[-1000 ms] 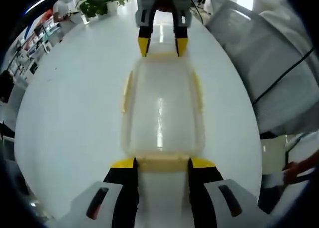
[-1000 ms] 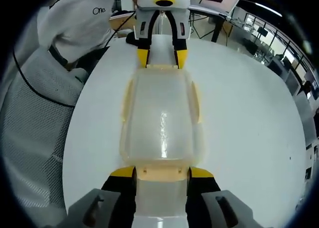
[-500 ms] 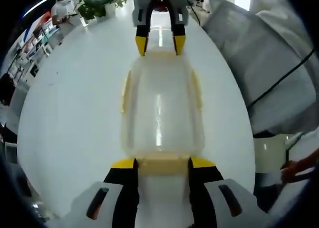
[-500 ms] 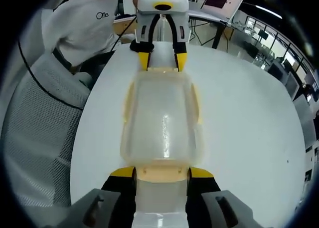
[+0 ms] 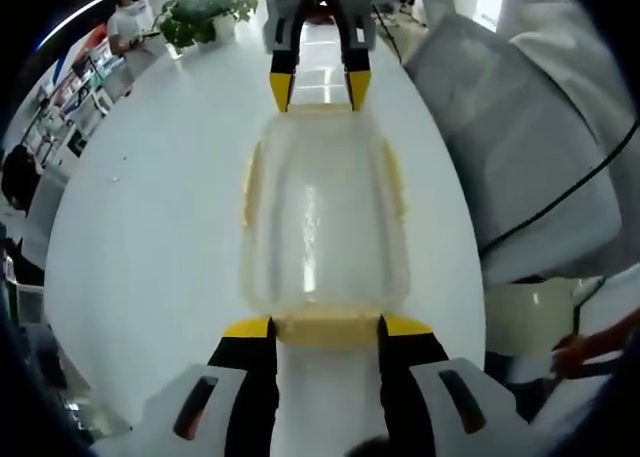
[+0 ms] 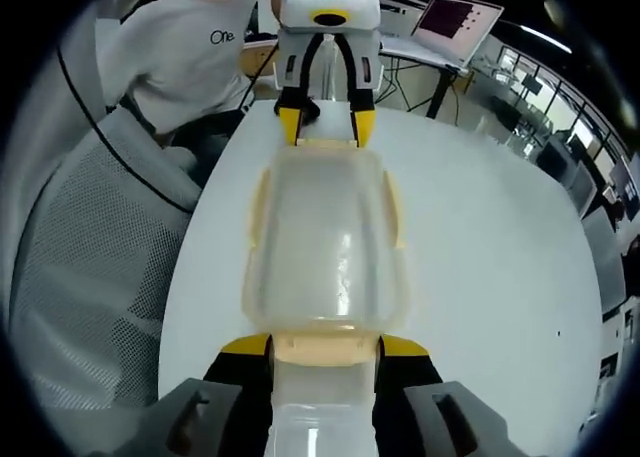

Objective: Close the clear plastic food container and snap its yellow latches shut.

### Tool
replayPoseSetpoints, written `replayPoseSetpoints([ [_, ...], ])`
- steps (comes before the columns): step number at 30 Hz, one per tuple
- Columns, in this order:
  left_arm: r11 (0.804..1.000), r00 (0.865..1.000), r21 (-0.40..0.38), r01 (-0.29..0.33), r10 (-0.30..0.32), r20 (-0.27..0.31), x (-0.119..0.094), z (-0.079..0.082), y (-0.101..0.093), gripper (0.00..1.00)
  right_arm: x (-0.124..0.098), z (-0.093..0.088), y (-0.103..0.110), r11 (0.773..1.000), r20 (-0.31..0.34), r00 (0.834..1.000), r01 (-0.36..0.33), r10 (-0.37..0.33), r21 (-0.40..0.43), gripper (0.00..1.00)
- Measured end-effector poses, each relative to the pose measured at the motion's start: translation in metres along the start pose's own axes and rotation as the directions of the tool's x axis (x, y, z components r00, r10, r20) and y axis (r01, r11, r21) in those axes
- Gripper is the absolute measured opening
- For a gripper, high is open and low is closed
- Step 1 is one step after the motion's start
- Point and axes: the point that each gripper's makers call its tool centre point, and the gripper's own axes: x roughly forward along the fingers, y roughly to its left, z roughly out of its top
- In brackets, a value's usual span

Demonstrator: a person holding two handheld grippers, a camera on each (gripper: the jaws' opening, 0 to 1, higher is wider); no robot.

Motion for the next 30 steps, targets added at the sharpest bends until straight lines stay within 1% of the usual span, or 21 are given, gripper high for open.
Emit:
replayPoseSetpoints([
  [5, 1.000, 1.000, -0.007, -0.006, 0.006, 0.006, -0.010, 0.017, -0.004, 0.37, -0.016, -0.004, 0.003, 1.000, 0.007, 1.000, 0.009, -0.009, -0.013, 0.37],
  [7, 1.000, 1.000, -0.007, -0.008, 0.009, 0.009, -0.013, 0.022, -0.004, 0.37, -0.022, -0.006, 0.003, 1.000, 0.015, 1.000, 0.010, -0.010, -0.007, 0.37],
  [11, 1.000, 1.000, 0.007, -0.018, 0.018, 0.000, -0.018, 0.036, -0.005, 0.37, -0.035, -0.009, 0.006, 1.000, 0.022, 1.000, 0.019, -0.018, -0.006, 0.37],
  [22, 1.000, 1.000, 0.007, -0.020, 0.020, 0.004, -0.020, 0.066, -0.012, 0.37, -0.063, -0.023, 0.012, 1.000, 0.027, 0.999, 0.021, -0.021, -0.014, 0.37],
  [26, 1.000, 1.000, 0.007, -0.020, 0.020, 0.009, -0.019, 0.077, -0.012, 0.37, -0.071, -0.029, 0.014, 1.000, 0.022, 1.000, 0.021, -0.021, -0.015, 0.37],
  [30, 1.000, 1.000, 0.011, -0.019, 0.019, 0.008, -0.017, 0.085, -0.011, 0.37, -0.077, -0.035, 0.013, 1.000, 0.019, 1.000, 0.020, -0.020, -0.012, 0.37],
])
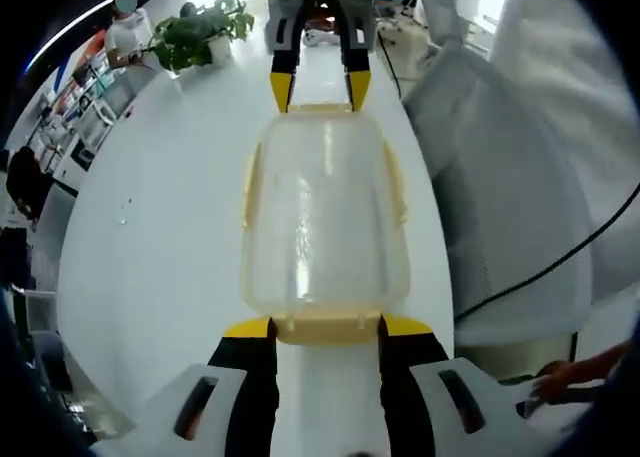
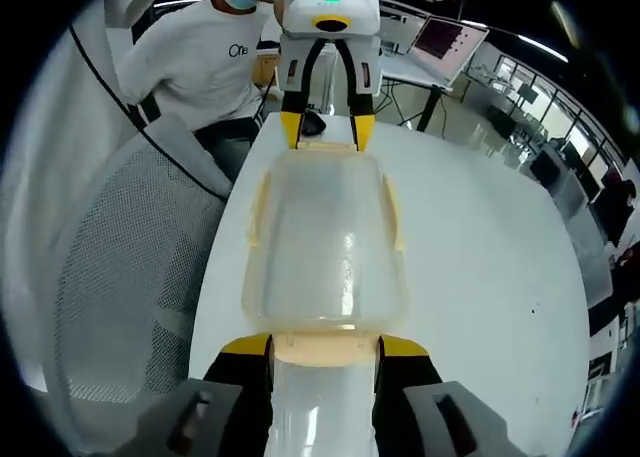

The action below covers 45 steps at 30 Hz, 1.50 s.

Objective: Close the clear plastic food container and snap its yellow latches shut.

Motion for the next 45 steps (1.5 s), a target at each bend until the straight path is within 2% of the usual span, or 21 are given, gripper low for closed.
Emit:
replayPoseSetpoints([
  [11, 1.000, 1.000, 0.007, 0.009, -0.009, 0.001, 0.007, 0.022, 0.003, 0.37, -0.014, -0.016, 0.000, 1.000, -0.002, 1.000, 0.002, -0.002, 0.007, 0.37],
  [45, 0.999, 1.000, 0.024, 0.027, -0.027, -0.009, 0.050, 0.088, 0.012, 0.37, -0.047, -0.090, -0.004, 1.000, -0.015, 1.000, -0.002, 0.003, 0.031, 0.37],
])
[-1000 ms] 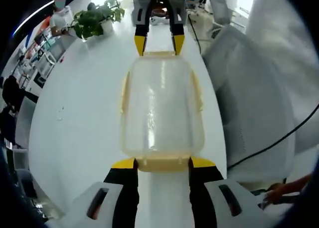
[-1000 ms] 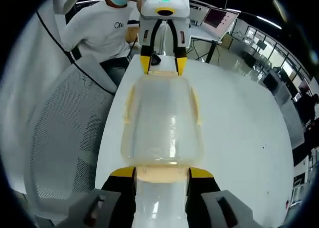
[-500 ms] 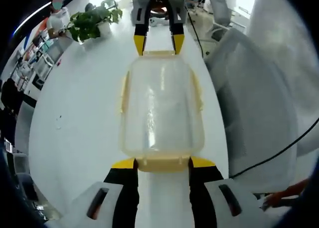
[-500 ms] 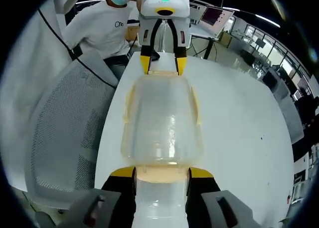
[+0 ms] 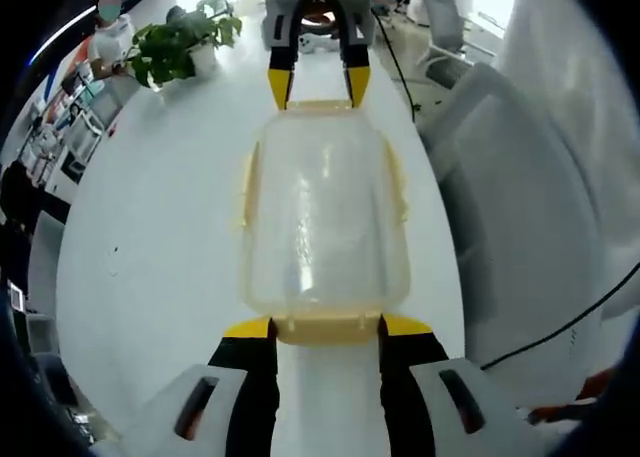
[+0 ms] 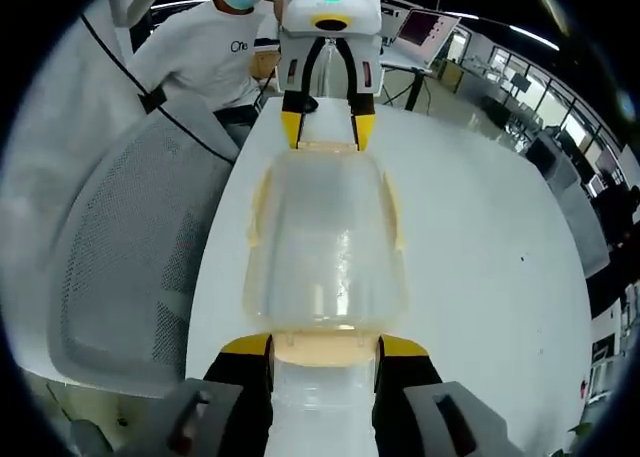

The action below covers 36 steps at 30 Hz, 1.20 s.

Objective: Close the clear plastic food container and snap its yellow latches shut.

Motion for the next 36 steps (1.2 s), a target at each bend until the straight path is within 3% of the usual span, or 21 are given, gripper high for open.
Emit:
replayPoseSetpoints([
  [16, 1.000, 1.000, 0.004, 0.013, -0.013, 0.003, 0.026, 0.023, 0.004, 0.37, -0.005, -0.033, -0.001, 1.000, -0.008, 1.000, -0.009, 0.009, 0.013, 0.37],
  [36, 1.000, 1.000, 0.008, 0.019, -0.019, -0.002, 0.040, 0.037, 0.008, 0.36, -0.008, -0.054, -0.003, 1.000, -0.016, 1.000, -0.010, 0.010, 0.017, 0.36],
])
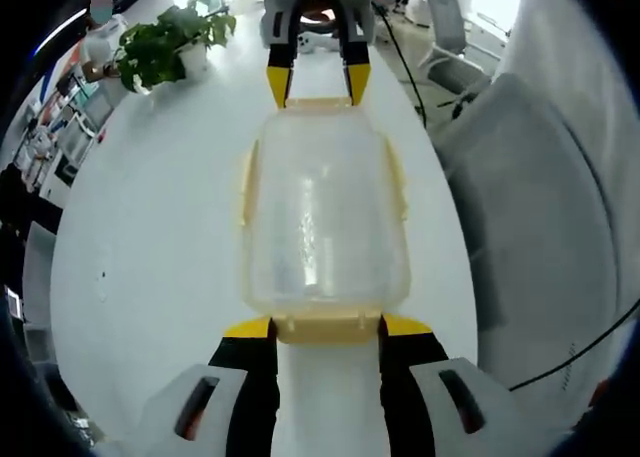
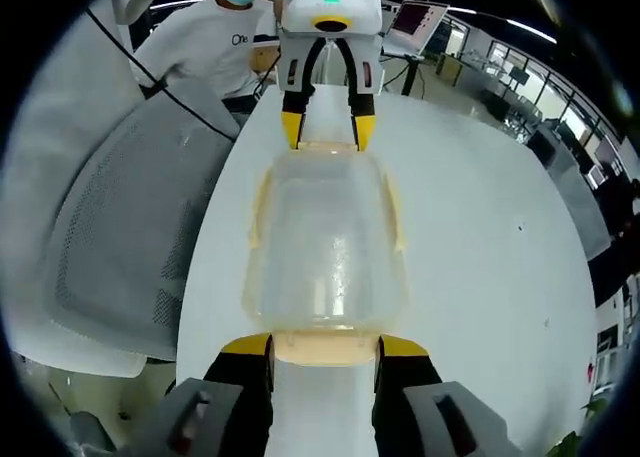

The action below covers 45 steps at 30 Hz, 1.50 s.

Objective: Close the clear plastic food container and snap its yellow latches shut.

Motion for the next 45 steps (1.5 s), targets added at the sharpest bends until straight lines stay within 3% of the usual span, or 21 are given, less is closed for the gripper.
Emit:
replayPoseSetpoints([
  [13, 1.000, 1.000, 0.005, 0.011, -0.011, -0.013, 0.011, 0.008, 0.002, 0.36, 0.001, -0.013, -0.001, 1.000, -0.013, 1.000, -0.004, 0.004, 0.009, 0.37],
  [45, 1.000, 0.999, 0.003, 0.028, -0.028, -0.042, 0.023, 0.001, 0.001, 0.36, 0.014, -0.021, 0.000, 1.000, -0.031, 0.999, -0.025, 0.026, 0.012, 0.37],
])
